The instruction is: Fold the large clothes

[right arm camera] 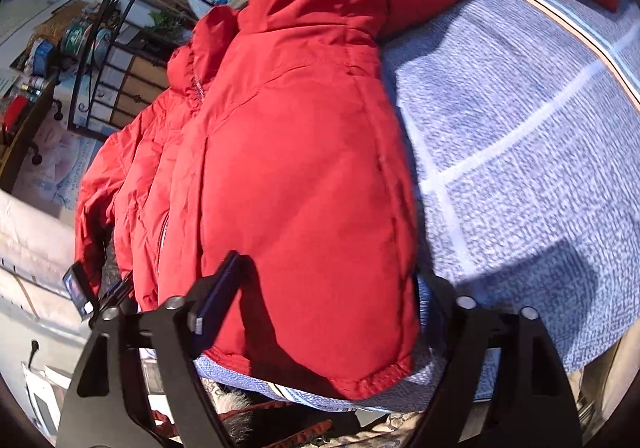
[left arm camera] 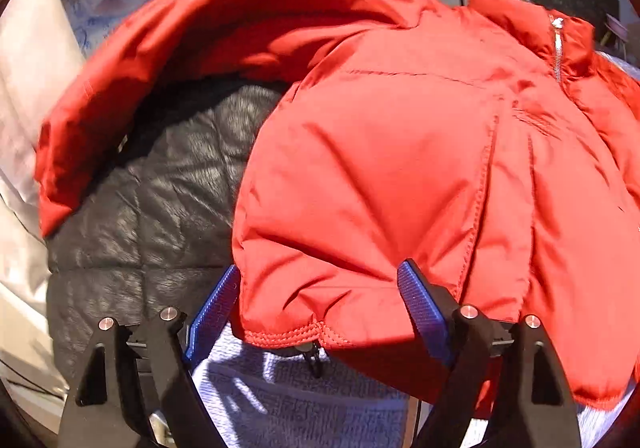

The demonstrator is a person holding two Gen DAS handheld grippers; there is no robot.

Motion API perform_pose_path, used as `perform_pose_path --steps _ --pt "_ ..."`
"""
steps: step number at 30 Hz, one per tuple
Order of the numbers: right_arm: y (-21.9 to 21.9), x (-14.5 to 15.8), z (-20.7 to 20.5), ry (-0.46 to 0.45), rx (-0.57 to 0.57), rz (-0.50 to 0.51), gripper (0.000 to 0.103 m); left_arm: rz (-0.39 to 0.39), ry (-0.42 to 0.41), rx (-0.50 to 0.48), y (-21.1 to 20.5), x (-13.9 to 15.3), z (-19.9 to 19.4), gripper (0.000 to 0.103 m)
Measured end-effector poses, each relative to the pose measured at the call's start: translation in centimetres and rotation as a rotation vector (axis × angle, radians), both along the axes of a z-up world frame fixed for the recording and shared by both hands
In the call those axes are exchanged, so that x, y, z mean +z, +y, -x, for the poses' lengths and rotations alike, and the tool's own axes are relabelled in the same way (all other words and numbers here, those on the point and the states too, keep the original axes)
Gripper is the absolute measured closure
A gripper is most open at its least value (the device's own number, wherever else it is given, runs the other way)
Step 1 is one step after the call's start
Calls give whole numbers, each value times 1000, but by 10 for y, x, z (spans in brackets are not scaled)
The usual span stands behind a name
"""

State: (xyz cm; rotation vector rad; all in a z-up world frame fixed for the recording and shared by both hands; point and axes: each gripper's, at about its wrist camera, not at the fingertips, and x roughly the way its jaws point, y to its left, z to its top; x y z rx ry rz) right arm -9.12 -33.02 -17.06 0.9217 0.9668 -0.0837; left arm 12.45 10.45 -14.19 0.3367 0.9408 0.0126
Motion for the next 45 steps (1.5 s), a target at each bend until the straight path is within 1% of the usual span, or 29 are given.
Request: perform_pose_path --steps 1,2,4,6,7,8,9,11,13,15,19,22,24,26,28,29,30,31,32,33,34,35,36,38,40,41,43,44,45 --pt "2 1 -2 -7 18 1 39 51 16 26 6 0 -6 23" --pt "2 1 -2 -18 24 -10 48 102 28 50 14 1 -12 23" --pt "2 -2 0 -35 13 -42 58 148 48 96 27 4 -22 24" --pt "0 -5 5 -63 -2 -79 73 201 60 104 35 11 -25 35" --pt "-1 -5 8 -87 -11 -105 77 228 81 93 36 11 -27 43" --pt "-1 -4 10 -108 -18 -129 83 247 103 73 36 11 -29 56" --pt "-3 -1 10 -125 -23 -141 87 259 122 54 35 11 -29 60" --pt "-5 9 9 -154 -22 -143 90 246 142 29 27 13 -30 83" --pt "-11 28 9 -191 -28 -127 91 235 137 10 19 18 -27 93" --pt "-22 53 11 -234 -38 -100 92 269 147 -2 19 24 -13 96" --pt "-47 116 21 -289 -34 45 92 352 164 -65 21 58 17 96" --pt "-63 156 39 -319 -32 149 92 359 161 -153 19 86 61 96" --pt "-72 164 50 -309 -27 150 92 344 187 -182 15 83 80 96" --pt "-73 156 56 -243 -6 173 92 294 244 -185 14 63 90 95" --pt "-71 127 62 -142 19 155 92 223 318 -143 13 28 93 91" --pt "-65 104 62 -46 29 167 90 198 336 -121 10 15 90 83" --pt "-59 86 64 14 23 178 88 182 342 -100 10 3 89 79" --pt "-58 67 67 67 9 185 85 168 330 -83 10 -2 87 69" --pt "-54 52 69 118 -5 200 77 155 321 -68 10 -3 86 57" --pt "-53 45 71 139 -24 198 68 148 319 -59 11 -1 84 54" --pt "-56 43 74 143 -47 183 67 135 325 -55 13 3 81 44" --pt "-60 47 77 140 -71 167 66 121 316 -58 20 11 81 35" --pt "-65 55 79 147 -88 175 65 114 294 -62 25 21 76 32" --pt "-72 82 79 151 -102 260 65 78 228 -42 42 46 72 21" --pt "-72 116 77 107 -100 364 56 74 164 -9 51 70 69 20" --pt "-70 136 73 64 -90 406 46 86 127 9 56 84 69 18" --pt "-55 160 58 -8 -44 435 44 120 63 19 51 105 70 16" --pt "-47 166 48 -35 -6 438 44 142 40 9 44 113 70 16" --pt "-35 168 34 -52 47 439 40 168 29 -14 33 118 70 16"
